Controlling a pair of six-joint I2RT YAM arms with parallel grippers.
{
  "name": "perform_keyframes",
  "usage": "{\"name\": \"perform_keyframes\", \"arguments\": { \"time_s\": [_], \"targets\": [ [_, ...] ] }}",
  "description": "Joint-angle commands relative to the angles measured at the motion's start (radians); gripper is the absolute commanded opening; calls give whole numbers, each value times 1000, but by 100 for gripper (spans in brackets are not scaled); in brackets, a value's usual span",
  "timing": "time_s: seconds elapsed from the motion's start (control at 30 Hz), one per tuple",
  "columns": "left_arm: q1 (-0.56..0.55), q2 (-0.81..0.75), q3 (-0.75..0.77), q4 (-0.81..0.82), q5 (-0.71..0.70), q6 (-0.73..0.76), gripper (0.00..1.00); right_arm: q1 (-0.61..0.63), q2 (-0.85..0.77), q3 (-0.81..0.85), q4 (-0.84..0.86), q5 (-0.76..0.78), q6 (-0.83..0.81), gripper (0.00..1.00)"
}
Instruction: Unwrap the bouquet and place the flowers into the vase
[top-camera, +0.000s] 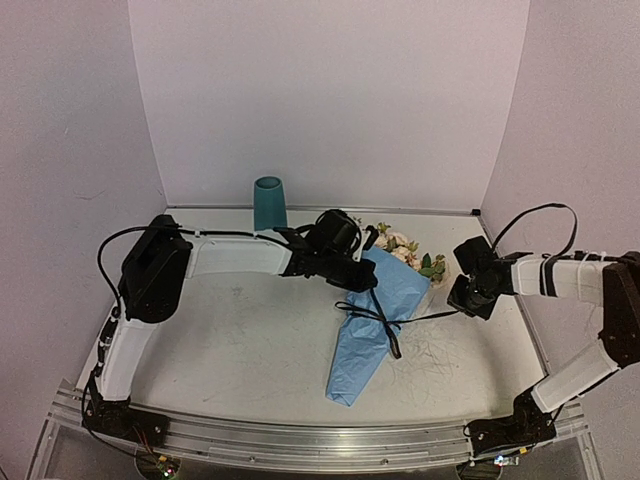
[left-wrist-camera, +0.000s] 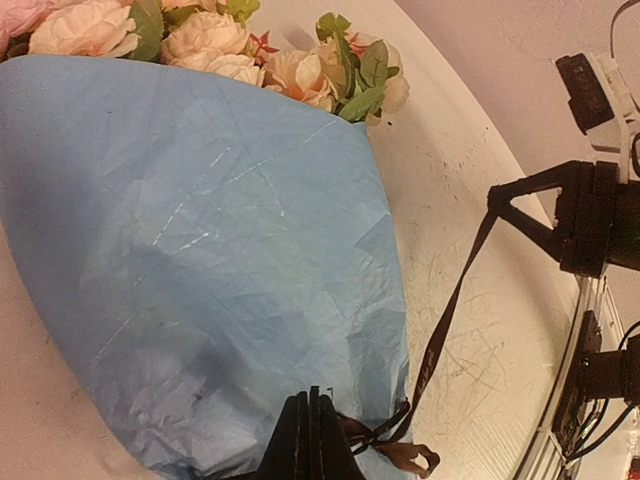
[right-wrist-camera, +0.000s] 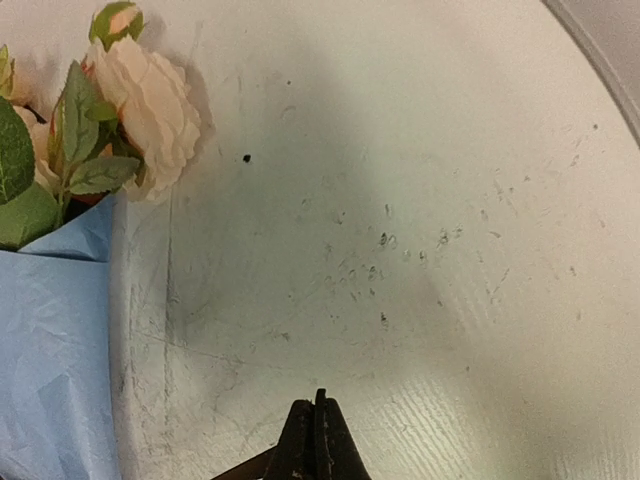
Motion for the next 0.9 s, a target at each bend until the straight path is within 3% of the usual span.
{"name": "perform_keyframes", "arguments": {
  "time_s": [0.0,0.47,0.87],
  "targets": [
    [20,-117,-42,24,-67,48,0,-12,-65,34,-102,121,-43,0],
    [28,-188,-135,-30,-247,98,0,-186,-124,-13,-131,95,-92,0],
    [28,-297,-263,-84,-530,161,0,-202,-122,-36,-133,76,-98,0]
  ]
}}
